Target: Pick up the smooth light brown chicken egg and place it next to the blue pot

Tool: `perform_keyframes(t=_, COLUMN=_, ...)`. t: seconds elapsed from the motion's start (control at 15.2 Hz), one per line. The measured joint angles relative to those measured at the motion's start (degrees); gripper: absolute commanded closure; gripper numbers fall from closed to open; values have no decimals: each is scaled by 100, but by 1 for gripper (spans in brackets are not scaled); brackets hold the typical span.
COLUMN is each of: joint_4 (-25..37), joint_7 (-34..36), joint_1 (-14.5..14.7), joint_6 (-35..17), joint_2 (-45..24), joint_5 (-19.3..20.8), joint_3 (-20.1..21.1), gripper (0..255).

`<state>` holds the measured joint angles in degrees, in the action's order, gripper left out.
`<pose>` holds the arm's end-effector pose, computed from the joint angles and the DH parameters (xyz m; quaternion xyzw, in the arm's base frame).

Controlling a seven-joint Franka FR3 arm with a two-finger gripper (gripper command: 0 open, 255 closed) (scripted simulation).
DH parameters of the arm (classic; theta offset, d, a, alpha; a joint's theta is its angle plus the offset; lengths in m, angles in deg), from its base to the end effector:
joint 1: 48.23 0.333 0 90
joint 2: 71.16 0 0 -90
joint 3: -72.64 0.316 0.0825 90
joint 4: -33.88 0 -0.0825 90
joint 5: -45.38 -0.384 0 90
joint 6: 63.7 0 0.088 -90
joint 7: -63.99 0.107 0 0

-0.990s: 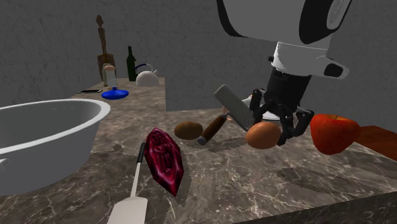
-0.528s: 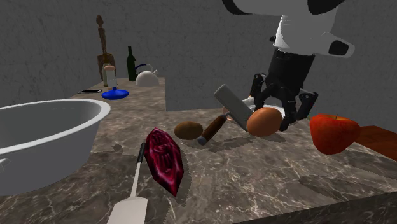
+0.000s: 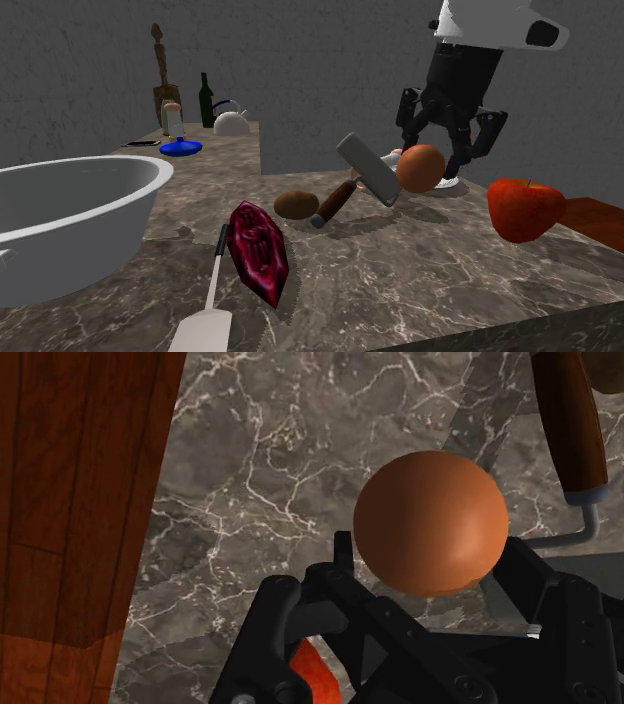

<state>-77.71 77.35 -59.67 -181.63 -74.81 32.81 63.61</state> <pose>0.5464 -0.1901 0.4527 -0.9370 0.3358 -0.0297 0.0913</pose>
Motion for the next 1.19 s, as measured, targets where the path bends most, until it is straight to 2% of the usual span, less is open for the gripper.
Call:
perform_keyframes(t=0.99, joint_4=891, joint_7=213, joint_1=-16, joint_6=1051, joint_2=182, joint_5=122, joint_3=-21, gripper=255)
perform_keyframes(t=1.19, joint_4=732, joint_7=501, joint_1=131, joint_6=1006, joint_2=348, joint_5=164, joint_3=118, gripper=255)
